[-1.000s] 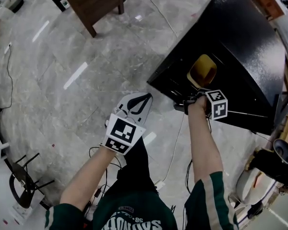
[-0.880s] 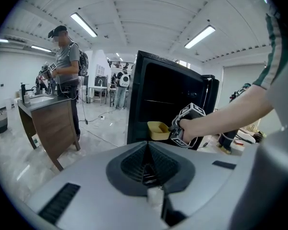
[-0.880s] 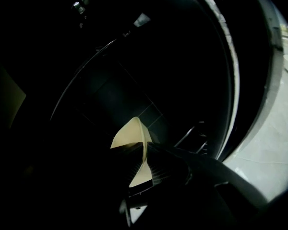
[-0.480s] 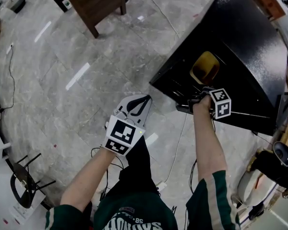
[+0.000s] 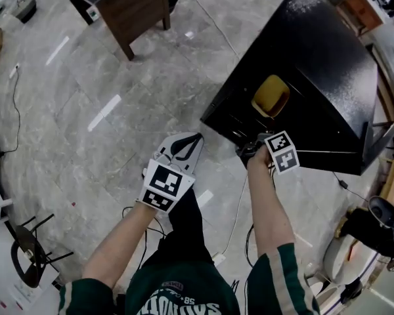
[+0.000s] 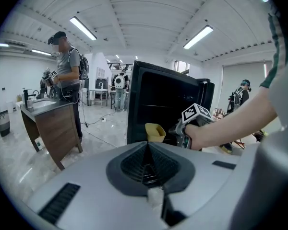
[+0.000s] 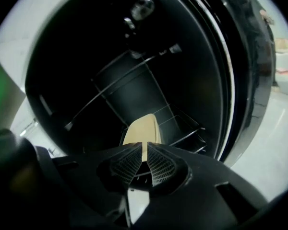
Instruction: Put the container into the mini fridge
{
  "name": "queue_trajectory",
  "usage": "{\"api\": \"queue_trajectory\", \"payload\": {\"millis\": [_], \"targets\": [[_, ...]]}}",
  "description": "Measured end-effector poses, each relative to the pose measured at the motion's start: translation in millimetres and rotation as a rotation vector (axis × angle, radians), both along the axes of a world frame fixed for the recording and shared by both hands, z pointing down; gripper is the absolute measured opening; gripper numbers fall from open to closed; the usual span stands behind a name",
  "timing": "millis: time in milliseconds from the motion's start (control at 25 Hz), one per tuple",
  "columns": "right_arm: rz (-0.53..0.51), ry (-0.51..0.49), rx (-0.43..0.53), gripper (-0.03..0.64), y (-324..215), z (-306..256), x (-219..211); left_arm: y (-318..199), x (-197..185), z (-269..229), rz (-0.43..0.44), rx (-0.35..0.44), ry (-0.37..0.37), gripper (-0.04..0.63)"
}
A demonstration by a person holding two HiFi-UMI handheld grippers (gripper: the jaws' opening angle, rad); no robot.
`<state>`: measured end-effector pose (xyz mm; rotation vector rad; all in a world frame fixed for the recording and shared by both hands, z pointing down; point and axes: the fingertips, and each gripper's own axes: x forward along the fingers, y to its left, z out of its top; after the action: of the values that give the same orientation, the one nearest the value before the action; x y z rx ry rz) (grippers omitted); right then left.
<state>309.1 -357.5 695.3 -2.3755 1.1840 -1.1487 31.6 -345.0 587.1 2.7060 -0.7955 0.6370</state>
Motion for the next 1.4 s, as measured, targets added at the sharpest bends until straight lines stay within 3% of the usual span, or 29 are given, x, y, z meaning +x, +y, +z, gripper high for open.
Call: {"api": "queue_trajectory", "payload": {"millis": [120,280,680,1080,1400], "targets": [[-0.102,0.057,-0.027,0.046,9,-13,-18,10,-1,-8,0.004,0.007,-0.004,0.014],[-0.288,0.218,-0.034,0.046,13,-46,-44,21,-5,-24,0.003,0.027,-0.002,0.014],[-0.558,0.412,0.093,0.046,78,-140,-129,71,-32,-67,-0.037,0.05,0.039,0.014],[-0.687,0.425,0.145,0.046,183,-193,-193,143,-52,-115,-0.047,0.11,0.059,0.014],[-0.732,0.459,0.187,0.046,231,-226,-203,188,-47,-131,-0.027,0.111,0.044,0.014]]}}
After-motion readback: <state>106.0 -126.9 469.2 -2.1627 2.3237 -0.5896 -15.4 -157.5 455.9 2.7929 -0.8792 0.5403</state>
